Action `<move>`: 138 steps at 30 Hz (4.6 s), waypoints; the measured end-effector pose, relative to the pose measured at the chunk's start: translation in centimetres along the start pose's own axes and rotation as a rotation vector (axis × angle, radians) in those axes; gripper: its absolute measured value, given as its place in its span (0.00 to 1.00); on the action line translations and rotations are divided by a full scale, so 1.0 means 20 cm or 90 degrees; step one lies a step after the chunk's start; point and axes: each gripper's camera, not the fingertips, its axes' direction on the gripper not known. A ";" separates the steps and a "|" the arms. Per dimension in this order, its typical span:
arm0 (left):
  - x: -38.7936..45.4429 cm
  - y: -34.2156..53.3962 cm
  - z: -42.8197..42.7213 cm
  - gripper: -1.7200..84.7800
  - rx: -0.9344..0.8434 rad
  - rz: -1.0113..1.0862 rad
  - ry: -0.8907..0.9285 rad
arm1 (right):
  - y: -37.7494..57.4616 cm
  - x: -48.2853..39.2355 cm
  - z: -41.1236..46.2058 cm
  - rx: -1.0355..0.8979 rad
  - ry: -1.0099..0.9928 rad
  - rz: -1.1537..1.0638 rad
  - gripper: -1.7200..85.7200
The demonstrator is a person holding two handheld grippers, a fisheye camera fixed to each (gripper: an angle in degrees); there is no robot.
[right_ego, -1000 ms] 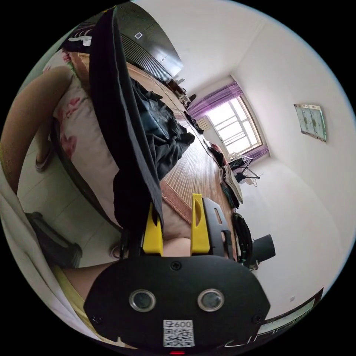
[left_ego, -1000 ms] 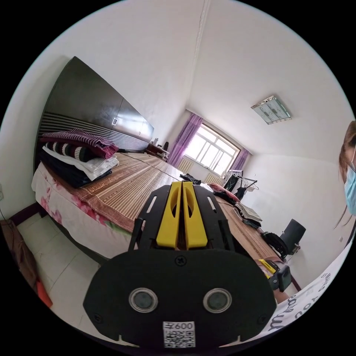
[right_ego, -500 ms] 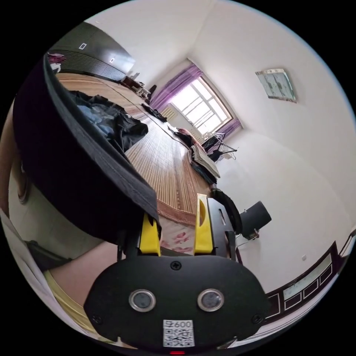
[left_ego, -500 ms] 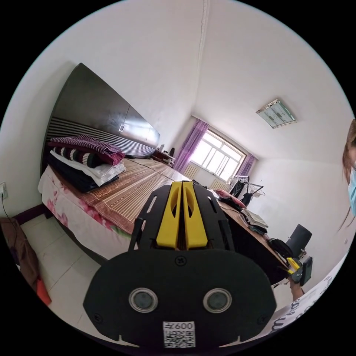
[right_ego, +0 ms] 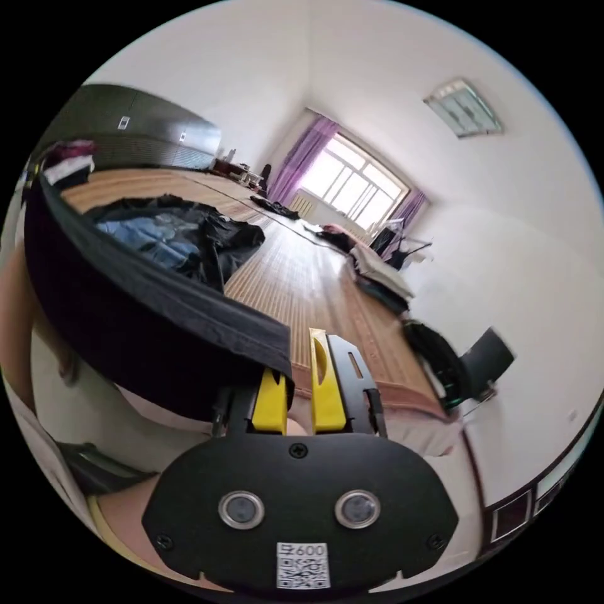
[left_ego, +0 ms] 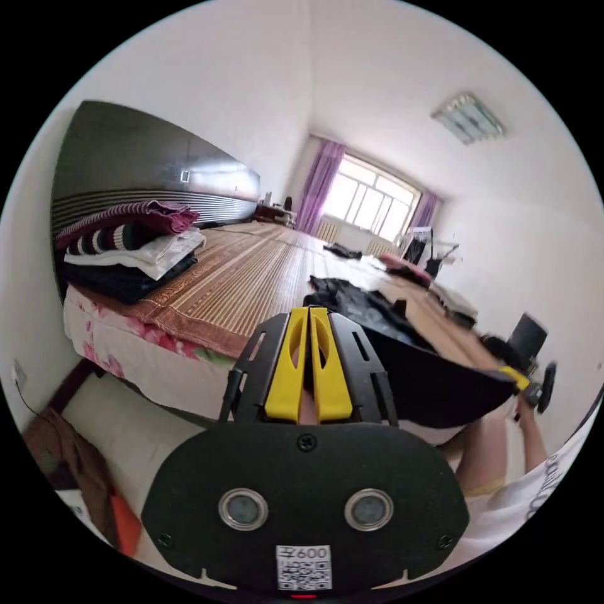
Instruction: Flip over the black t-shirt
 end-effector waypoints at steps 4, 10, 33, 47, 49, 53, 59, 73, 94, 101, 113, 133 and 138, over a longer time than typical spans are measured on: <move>0.18 0.10 0.48 0.03 -0.103 0.148 -0.135 | -0.06 0.10 0.01 -0.016 -0.043 0.025 0.03; 0.07 0.28 1.24 0.03 -0.261 0.150 -0.145 | -0.21 0.17 0.13 -0.266 -0.228 -0.025 0.01; -0.73 0.20 1.50 0.03 -0.256 0.108 -0.062 | -0.40 0.54 -0.58 -0.265 -0.353 0.077 0.01; -0.97 0.09 1.42 0.03 -0.248 0.156 -0.101 | -0.40 0.65 -0.83 -0.273 -0.450 0.143 0.01; -1.03 0.07 1.40 0.03 -0.245 0.148 -0.094 | -0.40 0.62 -0.87 -0.272 -0.433 0.130 0.01; -1.12 0.03 1.36 0.03 -0.247 0.149 -0.088 | -0.40 0.57 -0.95 -0.271 -0.424 0.131 0.01; -1.21 -0.02 1.30 0.03 -0.243 0.148 -0.081 | -0.37 0.54 -1.00 -0.275 -0.450 0.156 0.01; -1.27 -0.01 1.23 0.03 -0.237 0.153 -0.089 | -0.32 0.24 -1.12 -0.268 -0.379 0.094 0.01; -1.08 0.39 1.38 0.03 -0.230 0.154 -0.083 | -0.14 -0.06 -1.00 -0.273 -0.419 0.134 0.01; -0.94 0.65 1.51 0.03 -0.228 0.154 -0.086 | -0.07 -0.20 -0.94 -0.271 -0.422 0.131 0.01; -0.62 1.21 1.81 0.03 -0.230 0.161 -0.100 | 0.04 -0.42 -0.81 -0.268 -0.451 0.143 0.01; 0.42 1.87 2.04 0.03 -1.027 0.707 0.184 | 0.07 -1.18 -0.95 -0.678 -0.817 -0.559 0.01; 0.86 1.37 3.19 0.03 -0.934 0.931 -0.130 | -0.62 -1.33 -0.46 -0.664 -0.459 -0.600 0.01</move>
